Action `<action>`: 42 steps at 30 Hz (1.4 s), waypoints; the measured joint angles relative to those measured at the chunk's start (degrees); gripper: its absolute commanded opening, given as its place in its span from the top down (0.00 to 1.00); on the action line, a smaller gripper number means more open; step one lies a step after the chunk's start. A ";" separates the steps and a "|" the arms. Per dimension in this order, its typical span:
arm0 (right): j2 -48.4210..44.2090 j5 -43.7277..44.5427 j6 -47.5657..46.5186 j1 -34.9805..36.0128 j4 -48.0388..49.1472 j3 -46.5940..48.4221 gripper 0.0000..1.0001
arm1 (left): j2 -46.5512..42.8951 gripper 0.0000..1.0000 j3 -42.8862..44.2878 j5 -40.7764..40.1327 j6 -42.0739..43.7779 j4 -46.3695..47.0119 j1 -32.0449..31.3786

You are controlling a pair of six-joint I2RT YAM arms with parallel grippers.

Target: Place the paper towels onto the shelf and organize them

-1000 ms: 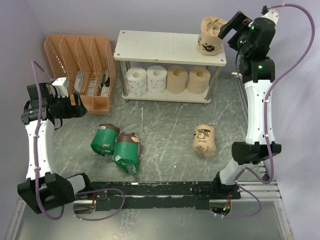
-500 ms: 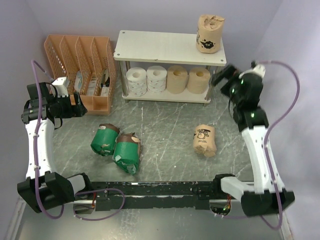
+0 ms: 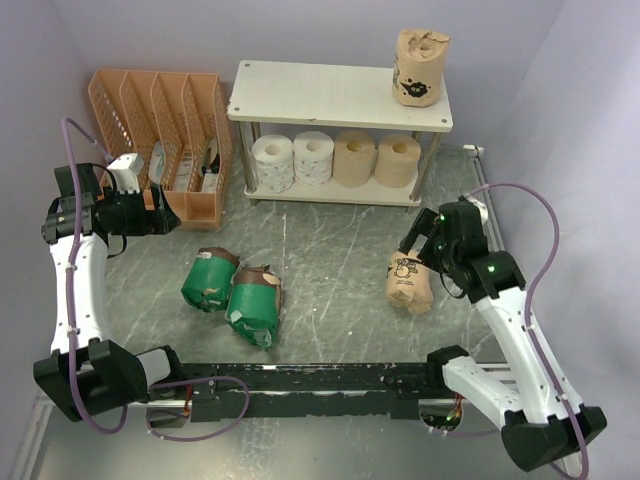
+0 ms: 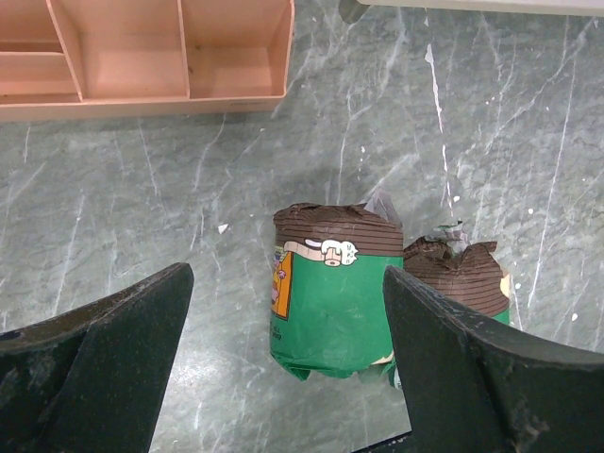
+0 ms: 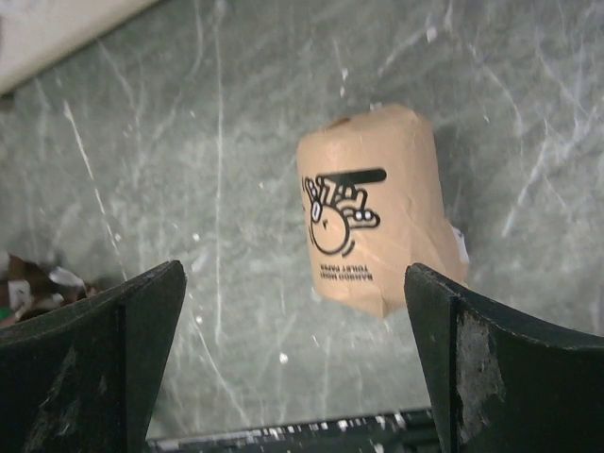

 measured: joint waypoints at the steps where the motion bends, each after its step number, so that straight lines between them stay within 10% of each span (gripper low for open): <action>1: 1.62 0.00 -0.42 0.57 -2.75 1.90 0.00 | 0.00 0.06 0.00 -0.02 0.00 0.00 0.00; 11: 3.85 2.67 1.14 5.42 -21.09 6.93 0.00 | -1.51 0.06 0.00 -0.24 -0.02 0.04 0.00; 19: -16.76 7.08 13.14 5.92 -18.10 -5.62 0.00 | -1.84 0.06 0.00 0.11 0.00 0.02 0.00; 33: 6.62 13.25 14.84 5.95 7.21 -16.35 0.00 | -3.39 0.06 -0.31 0.42 0.02 0.02 0.00; 42: 19.78 0.28 9.51 5.95 34.88 -21.62 0.00 | -4.24 0.06 -1.33 -0.09 0.00 0.02 0.00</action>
